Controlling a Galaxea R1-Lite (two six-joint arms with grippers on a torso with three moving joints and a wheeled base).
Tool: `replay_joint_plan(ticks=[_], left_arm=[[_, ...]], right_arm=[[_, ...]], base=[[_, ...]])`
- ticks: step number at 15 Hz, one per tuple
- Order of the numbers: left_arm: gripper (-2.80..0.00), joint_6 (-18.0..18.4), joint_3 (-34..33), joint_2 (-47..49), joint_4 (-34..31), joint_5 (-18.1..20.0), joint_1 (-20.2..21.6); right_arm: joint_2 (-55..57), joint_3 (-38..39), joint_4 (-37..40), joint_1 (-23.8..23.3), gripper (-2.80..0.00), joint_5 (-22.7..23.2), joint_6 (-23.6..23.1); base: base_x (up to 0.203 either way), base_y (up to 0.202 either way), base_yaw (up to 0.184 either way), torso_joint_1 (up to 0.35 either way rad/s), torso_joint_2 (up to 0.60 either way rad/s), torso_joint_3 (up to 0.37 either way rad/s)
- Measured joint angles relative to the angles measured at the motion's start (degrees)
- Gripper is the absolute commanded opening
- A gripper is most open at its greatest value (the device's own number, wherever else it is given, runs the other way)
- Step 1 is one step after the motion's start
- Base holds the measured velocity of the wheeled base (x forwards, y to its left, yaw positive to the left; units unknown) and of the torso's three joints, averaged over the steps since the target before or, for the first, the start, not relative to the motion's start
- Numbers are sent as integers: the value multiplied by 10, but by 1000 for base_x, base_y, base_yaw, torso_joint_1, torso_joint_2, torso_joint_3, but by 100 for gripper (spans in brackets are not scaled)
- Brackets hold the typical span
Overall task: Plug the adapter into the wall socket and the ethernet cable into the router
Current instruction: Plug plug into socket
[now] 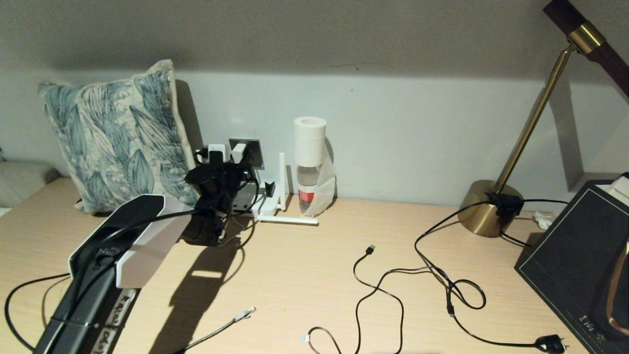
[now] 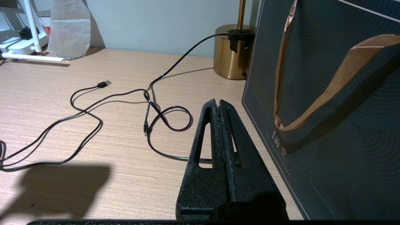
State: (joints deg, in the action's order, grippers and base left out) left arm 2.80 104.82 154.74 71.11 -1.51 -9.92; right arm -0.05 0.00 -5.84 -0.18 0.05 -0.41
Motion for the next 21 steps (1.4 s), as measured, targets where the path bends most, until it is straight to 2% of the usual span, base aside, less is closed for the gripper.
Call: replay_joint_plan(ticks=[4,14,15,21], left_arm=[[-280,-1,28,14,-2,-5,-1],[-280,-1,32,19,0,-5,-3],[0,-1,32,19,0,-5,-3],[0,-5,28,19,10,-4,-4]], right_arm=[[0,0,0,0,-280,0,0],[0,0,0,0,-280,0,0],[0,0,0,0,-280,0,0],[0,0,0,0,-280,0,0]], base=[[0,0,0,0,0,0],[0,0,0,0,0,0],[0,0,0,0,0,0],[0,0,0,0,0,0]])
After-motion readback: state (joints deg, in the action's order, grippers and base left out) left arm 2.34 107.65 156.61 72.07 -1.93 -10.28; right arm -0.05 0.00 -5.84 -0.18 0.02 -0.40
